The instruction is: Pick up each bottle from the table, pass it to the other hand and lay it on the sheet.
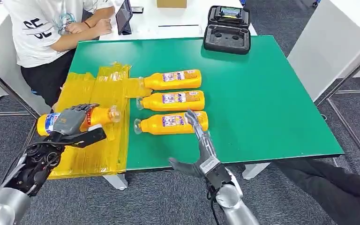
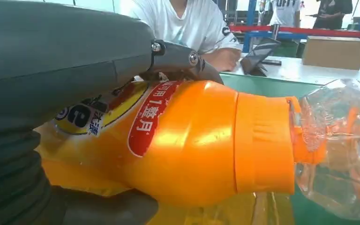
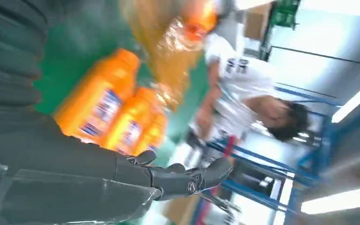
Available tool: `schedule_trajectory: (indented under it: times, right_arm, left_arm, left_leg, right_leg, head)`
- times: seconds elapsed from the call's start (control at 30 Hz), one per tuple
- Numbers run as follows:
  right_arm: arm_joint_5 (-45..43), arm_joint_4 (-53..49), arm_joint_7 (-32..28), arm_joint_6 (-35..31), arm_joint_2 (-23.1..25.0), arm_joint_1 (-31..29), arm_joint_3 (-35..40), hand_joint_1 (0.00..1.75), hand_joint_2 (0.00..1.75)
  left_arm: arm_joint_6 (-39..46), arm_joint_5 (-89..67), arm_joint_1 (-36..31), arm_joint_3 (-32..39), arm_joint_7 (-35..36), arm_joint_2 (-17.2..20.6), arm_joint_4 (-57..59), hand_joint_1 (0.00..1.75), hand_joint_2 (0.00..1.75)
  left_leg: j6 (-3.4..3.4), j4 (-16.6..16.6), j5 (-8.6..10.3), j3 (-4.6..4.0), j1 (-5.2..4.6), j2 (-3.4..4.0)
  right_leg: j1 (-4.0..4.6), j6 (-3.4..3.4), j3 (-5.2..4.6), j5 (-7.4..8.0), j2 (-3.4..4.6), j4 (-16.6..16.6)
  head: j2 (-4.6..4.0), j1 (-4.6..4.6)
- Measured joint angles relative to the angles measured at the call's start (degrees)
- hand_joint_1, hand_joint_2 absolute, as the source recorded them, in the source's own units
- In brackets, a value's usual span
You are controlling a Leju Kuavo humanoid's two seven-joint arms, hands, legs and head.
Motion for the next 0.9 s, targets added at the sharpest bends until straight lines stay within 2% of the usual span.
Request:
schedule_trajectory:
  times: [0.27, 0.47, 0.9]
  right_arm:
    - [-1.45, -4.24, 2.84, -2.23, 0.31, -5.53, 3.78, 0.00, 1.75]
    - [-3.46, -4.35, 3.21, -2.51, 0.52, -7.46, 5.11, 0.00, 1.75]
    - [-5.18, -2.88, 2.75, -0.87, 0.61, -8.04, 5.75, 0.00, 1.75]
  left_arm:
    - [-2.25, -1.77, -4.34, -1.29, -0.66, -2.49, 5.22, 1.73, 1.75]
    - [-5.60, -4.46, -6.97, -4.07, -0.37, -3.19, 8.87, 1.75, 1.75]
    - [-9.16, -6.14, -5.67, -7.21, 0.15, -1.16, 12.00, 1.75, 1.75]
  left_leg:
    - [0.04, 0.00, 0.06, 0.00, 0.00, -0.02]
    - [0.01, 0.00, 0.08, -0.01, 0.00, -0.02]
    - [0.00, -0.01, 0.08, -0.04, 0.07, -0.09]
  right_leg:
    - [0.00, 0.00, 0.03, 0.02, -0.01, 0.00]
    - [0.00, 0.01, 0.03, 0.03, -0.01, 0.02]
    - [0.06, -0.01, 0.05, 0.01, -0.04, 0.03]
  head:
    - [0.00, 0.02]
    - [0.00, 0.02]
    - [0.00, 0.02]
